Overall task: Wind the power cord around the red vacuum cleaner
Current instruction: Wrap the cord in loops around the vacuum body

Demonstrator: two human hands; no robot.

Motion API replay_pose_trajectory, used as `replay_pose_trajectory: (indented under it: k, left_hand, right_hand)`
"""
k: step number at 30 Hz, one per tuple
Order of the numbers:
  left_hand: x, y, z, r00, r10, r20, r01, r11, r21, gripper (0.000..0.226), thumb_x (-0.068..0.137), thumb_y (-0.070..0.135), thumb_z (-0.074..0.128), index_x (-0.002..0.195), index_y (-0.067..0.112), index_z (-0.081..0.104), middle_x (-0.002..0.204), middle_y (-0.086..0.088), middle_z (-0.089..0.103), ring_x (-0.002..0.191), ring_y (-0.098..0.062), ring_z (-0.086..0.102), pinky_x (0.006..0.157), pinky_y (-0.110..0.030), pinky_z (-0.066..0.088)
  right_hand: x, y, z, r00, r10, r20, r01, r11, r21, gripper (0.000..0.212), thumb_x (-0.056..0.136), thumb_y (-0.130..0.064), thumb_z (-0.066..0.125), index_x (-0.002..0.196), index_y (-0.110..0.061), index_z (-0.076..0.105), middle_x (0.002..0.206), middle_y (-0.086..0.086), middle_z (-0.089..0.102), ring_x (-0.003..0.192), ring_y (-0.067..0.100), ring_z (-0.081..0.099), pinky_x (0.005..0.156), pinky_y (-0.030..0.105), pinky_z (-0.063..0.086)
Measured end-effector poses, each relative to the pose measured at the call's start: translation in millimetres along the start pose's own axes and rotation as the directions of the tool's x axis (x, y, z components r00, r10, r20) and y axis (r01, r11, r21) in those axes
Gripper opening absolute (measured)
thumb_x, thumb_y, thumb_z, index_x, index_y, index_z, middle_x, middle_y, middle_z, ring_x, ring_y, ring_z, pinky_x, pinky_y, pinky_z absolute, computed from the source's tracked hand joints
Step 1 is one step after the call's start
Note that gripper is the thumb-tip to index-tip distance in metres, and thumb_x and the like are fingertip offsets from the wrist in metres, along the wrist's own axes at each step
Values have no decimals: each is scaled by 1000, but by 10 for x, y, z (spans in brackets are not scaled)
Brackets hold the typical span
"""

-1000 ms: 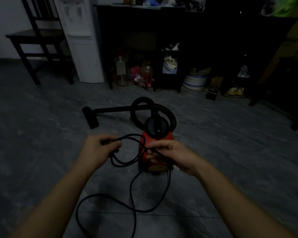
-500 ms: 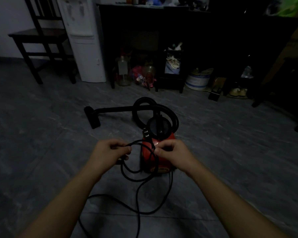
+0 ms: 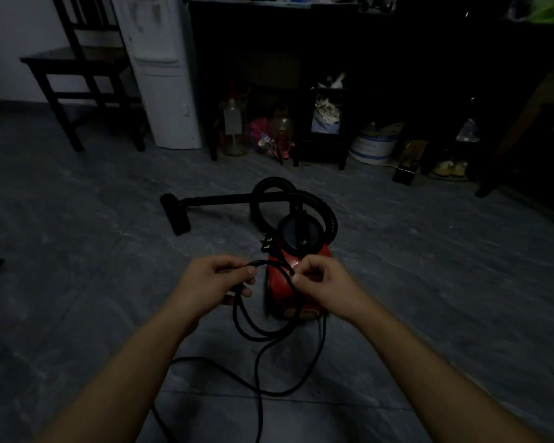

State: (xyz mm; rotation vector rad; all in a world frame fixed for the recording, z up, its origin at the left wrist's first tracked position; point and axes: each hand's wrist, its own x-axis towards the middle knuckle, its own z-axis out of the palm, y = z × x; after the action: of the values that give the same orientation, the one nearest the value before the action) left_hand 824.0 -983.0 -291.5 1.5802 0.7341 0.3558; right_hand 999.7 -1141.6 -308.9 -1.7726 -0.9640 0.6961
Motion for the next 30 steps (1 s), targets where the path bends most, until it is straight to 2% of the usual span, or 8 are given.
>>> replay_pose_trajectory:
  k: [5, 9, 14, 17, 19, 23, 26, 30]
  left_hand:
    - [-8, 2, 29, 999, -9, -31, 9, 1000, -11, 5, 84, 28, 76, 82, 33, 77, 86, 1, 79, 76, -17, 77, 51, -17, 51]
    - [-6, 9, 72, 998, -35, -42, 33, 998, -50, 4, 85, 28, 74, 84, 30, 78, 87, 0, 79, 77, -18, 77, 52, -21, 54]
    - [-15, 11, 68, 998, -43, -52, 40, 998, -56, 7, 86, 28, 74, 87, 22, 77, 87, -1, 79, 77, -19, 77, 53, -22, 55]
    - [-20, -5, 86, 998, -27, -58, 25, 999, -40, 7, 86, 24, 74, 87, 18, 77, 85, -2, 79, 75, -20, 77, 55, -23, 56]
    - [-13, -18, 93, 997, -5, -73, 4, 1000, -9, 6, 86, 22, 74, 87, 17, 76, 82, -2, 78, 74, -21, 77, 59, -27, 58]
    - [5, -49, 115, 988, 90, -126, -73, 988, 134, 6, 85, 17, 75, 91, 18, 74, 82, -6, 76, 70, -18, 75, 60, -27, 56]
    - [0, -85, 171, 963, 222, -153, -174, 945, 276, 43, 80, 22, 81, 119, 25, 63, 98, 4, 67, 81, -14, 69, 71, -25, 57]
    - [-14, -75, 142, 841, 536, -68, -424, 733, 532, 62, 77, 31, 80, 133, 22, 55, 124, 6, 58, 108, -9, 58, 89, -26, 50]
  right_hand:
    - [-19, -23, -8, 998, -3, -58, 6, 998, 55, 10, 82, -14, 79, 78, -21, 75, 79, -5, 74, 75, 3, 68, 68, 14, 52]
    - [-13, -29, 36, 986, -61, -155, 74, 994, 76, 12, 79, -13, 81, 77, -23, 76, 78, -5, 76, 75, 8, 71, 68, 17, 55]
    - [18, -5, 53, 988, -35, -152, 60, 985, 163, 20, 81, -6, 78, 83, -12, 59, 60, -3, 62, 52, 0, 55, 56, 15, 46]
    - [21, 18, 50, 997, -9, -76, 21, 987, 160, 17, 85, -7, 75, 99, -9, 64, 73, 20, 69, 68, 8, 65, 68, 21, 50]
    - [20, 29, 72, 999, 1, -34, 3, 992, 123, 24, 87, -8, 73, 110, -10, 69, 84, 20, 73, 77, 8, 69, 73, 20, 51]
    - [25, 15, 89, 999, 14, -30, -12, 997, 76, 25, 88, -6, 71, 113, -7, 72, 95, 9, 76, 86, 10, 72, 80, 23, 57]
    - [12, 12, 89, 999, 26, -31, -24, 998, 61, 22, 88, -6, 71, 110, -7, 73, 94, 9, 76, 86, 13, 72, 77, 26, 58]
    - [-11, 74, 114, 996, 78, 34, -77, 997, -18, 18, 90, -9, 70, 106, -10, 75, 83, -2, 75, 75, 7, 71, 68, 23, 55]
